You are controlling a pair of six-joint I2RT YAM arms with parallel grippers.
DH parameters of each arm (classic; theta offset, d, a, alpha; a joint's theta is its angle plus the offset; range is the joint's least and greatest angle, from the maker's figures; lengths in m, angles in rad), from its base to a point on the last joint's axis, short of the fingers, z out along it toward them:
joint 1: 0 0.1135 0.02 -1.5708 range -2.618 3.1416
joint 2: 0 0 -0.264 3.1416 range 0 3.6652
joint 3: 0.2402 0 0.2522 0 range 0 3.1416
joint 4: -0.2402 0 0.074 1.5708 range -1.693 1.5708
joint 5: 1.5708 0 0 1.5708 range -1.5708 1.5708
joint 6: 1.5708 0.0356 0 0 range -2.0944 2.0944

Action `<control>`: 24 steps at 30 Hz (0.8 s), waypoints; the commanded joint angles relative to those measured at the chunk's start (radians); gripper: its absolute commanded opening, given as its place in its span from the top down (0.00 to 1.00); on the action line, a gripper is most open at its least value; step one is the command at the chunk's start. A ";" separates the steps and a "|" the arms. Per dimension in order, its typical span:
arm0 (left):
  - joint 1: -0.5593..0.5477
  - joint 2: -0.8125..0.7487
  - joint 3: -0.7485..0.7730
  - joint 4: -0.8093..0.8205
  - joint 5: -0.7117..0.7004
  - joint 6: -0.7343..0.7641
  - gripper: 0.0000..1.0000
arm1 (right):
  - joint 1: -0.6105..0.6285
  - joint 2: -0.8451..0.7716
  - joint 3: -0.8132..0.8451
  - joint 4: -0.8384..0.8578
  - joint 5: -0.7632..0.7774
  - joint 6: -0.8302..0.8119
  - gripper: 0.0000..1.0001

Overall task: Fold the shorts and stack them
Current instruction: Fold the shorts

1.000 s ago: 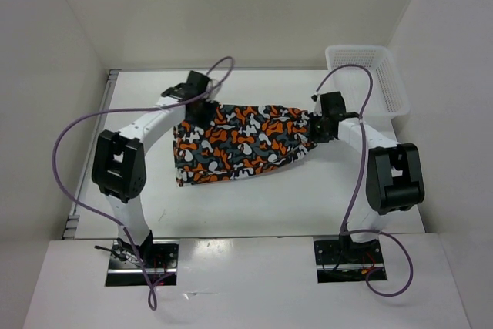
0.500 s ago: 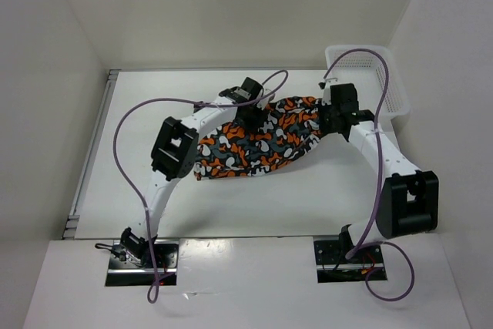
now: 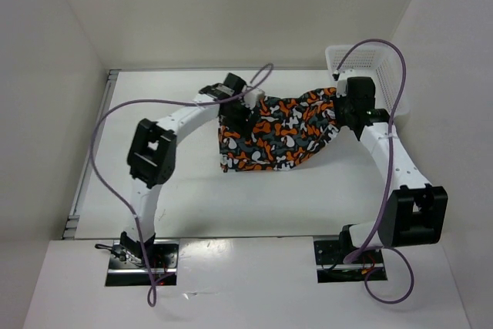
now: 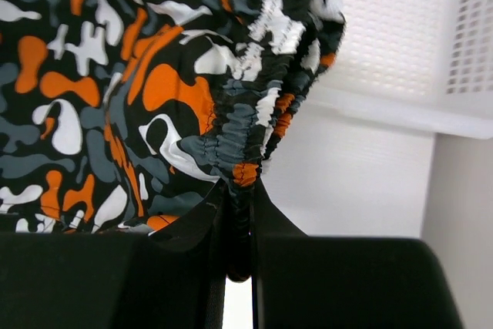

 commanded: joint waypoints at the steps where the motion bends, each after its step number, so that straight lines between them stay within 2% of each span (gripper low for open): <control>1: 0.090 -0.178 -0.108 0.045 0.021 0.004 0.30 | -0.003 -0.052 0.069 0.060 0.036 -0.083 1.00; 5: 0.104 -0.123 -0.174 0.032 0.071 0.004 0.30 | -0.003 -0.028 0.106 0.069 0.045 -0.134 1.00; 10: 0.094 0.002 -0.133 0.041 0.200 0.004 0.27 | 0.043 0.018 0.149 0.083 0.088 -0.180 1.00; 14: 0.094 0.054 -0.122 0.032 0.167 0.004 0.28 | 0.100 0.052 0.163 0.083 0.100 -0.180 1.00; 15: 0.094 0.054 -0.135 0.032 0.154 0.004 0.32 | 0.118 0.064 0.163 0.083 0.100 -0.191 1.00; 16: 0.094 0.066 -0.135 0.032 0.140 0.004 0.47 | 0.152 0.073 0.173 0.083 0.111 -0.191 1.00; 19: 0.094 0.089 -0.144 0.042 0.139 0.004 0.66 | 0.213 0.122 0.199 0.083 0.102 -0.182 1.00; 22: 0.094 0.117 -0.122 0.042 0.169 0.004 0.77 | 0.276 0.176 0.230 0.092 0.114 -0.172 1.00; 24: 0.104 0.126 -0.109 0.042 0.178 0.004 0.79 | 0.352 0.204 0.265 0.092 0.114 -0.183 1.00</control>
